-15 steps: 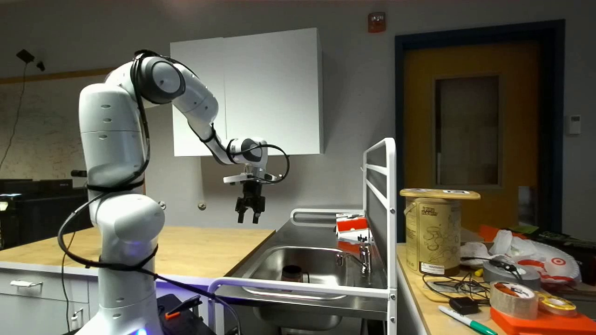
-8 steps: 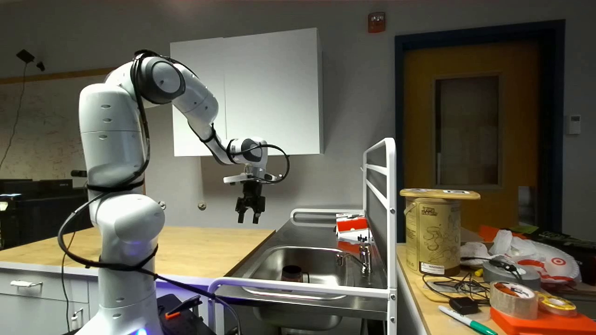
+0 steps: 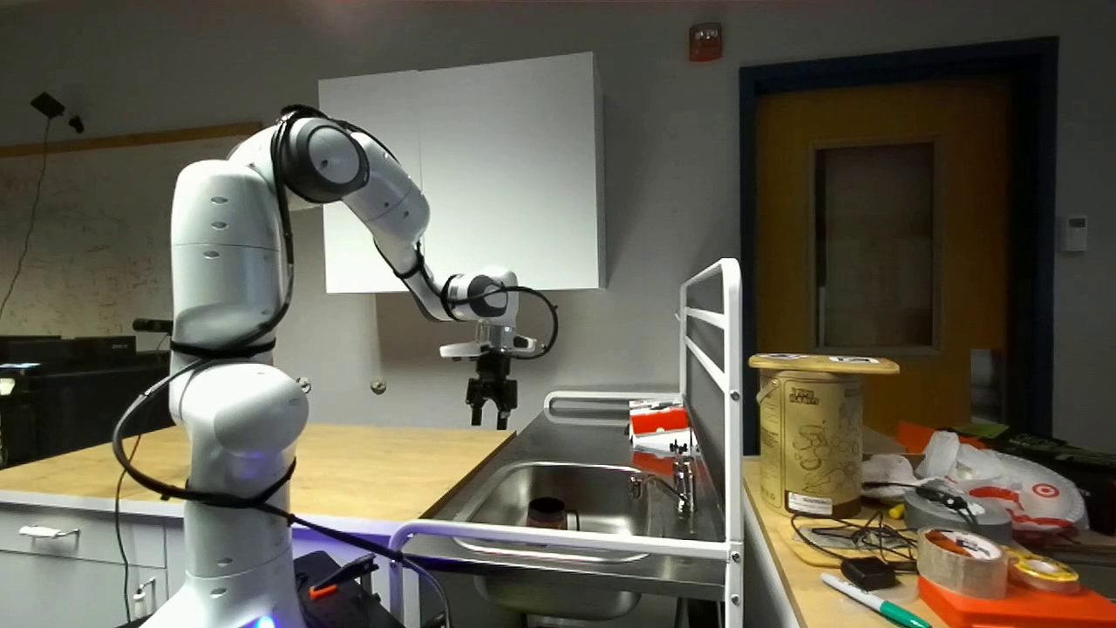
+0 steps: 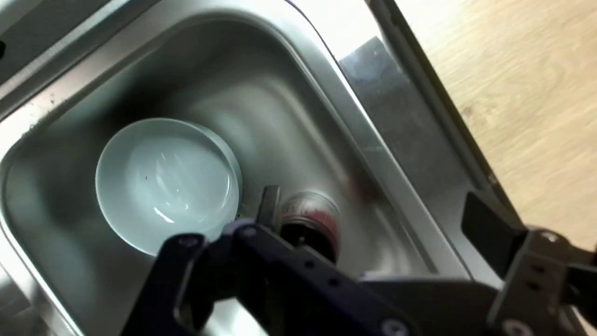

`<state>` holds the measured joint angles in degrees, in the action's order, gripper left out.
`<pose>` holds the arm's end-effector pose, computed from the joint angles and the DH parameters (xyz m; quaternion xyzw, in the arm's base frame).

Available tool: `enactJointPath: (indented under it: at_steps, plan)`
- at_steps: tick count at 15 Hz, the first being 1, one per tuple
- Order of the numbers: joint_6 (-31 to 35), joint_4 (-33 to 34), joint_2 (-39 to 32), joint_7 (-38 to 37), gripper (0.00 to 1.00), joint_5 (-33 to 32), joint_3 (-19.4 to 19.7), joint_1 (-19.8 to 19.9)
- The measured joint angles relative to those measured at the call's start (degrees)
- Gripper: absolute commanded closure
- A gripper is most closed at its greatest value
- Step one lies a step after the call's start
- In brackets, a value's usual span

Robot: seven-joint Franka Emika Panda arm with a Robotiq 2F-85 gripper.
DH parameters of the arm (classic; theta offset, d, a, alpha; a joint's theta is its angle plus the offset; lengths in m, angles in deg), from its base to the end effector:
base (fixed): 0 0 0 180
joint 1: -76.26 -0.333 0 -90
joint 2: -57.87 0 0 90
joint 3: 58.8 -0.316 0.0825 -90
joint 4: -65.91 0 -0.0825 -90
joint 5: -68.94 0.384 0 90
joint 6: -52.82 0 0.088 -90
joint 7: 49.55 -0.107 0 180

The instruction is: Remove the brown mug from the sink

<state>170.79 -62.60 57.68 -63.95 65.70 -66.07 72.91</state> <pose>0.4934 0.0894 0.3516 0.9952 -0.0173 -0.0862 0.0431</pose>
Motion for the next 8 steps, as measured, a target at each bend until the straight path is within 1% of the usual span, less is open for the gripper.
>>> enactJointPath:
  at_steps: [5, 8]
  plan:
    - [10.9, 4.1, -7.0, -6.2, 0.0, 1.7, 4.0, 1.1]
    - [14.0, 8.3, -11.8, -9.5, 0.0, 5.5, 6.1, 1.9]
